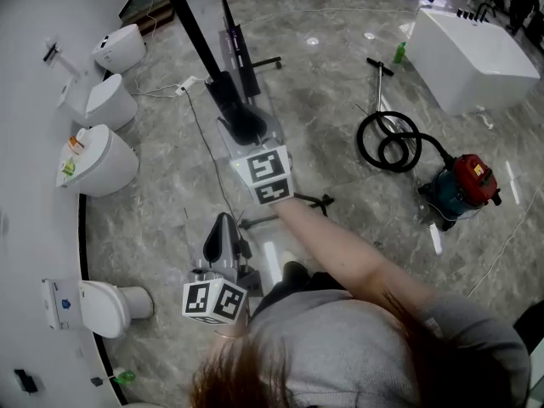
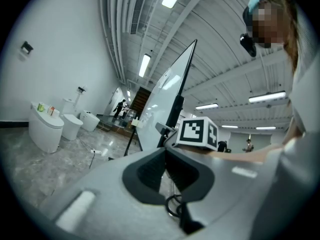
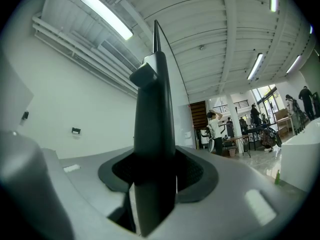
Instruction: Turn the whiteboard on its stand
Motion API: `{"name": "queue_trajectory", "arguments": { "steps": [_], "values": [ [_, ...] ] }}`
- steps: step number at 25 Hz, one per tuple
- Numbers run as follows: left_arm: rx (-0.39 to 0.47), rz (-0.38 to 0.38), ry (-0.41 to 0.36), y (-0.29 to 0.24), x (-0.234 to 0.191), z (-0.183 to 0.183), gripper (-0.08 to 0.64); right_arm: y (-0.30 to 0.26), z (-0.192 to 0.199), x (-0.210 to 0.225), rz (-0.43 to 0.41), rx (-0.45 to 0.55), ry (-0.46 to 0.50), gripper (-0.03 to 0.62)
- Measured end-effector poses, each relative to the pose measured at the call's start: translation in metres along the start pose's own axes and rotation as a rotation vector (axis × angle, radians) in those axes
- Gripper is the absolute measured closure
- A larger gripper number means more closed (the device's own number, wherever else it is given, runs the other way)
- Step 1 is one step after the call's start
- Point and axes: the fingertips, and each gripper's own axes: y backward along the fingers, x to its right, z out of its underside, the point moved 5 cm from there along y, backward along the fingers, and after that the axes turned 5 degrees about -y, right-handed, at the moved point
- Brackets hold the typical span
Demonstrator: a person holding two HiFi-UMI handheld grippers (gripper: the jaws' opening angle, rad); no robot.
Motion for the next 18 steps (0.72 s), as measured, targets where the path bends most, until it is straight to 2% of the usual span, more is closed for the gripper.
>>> {"name": "queue_trajectory", "arguments": {
  "steps": [12,18],
  "values": [
    [-0.049,0.053,0.019,0.027,0.049,0.030,0.565,0.040,-0.002,-0.011,-0.005,0.000,0.015,0.413],
    [-0.056,0.073,0.026,0.038,0.059,0.038,0.565,0.048,0.001,-0.011,-0.012,-0.011,0.007,0.407]
  ]
}}
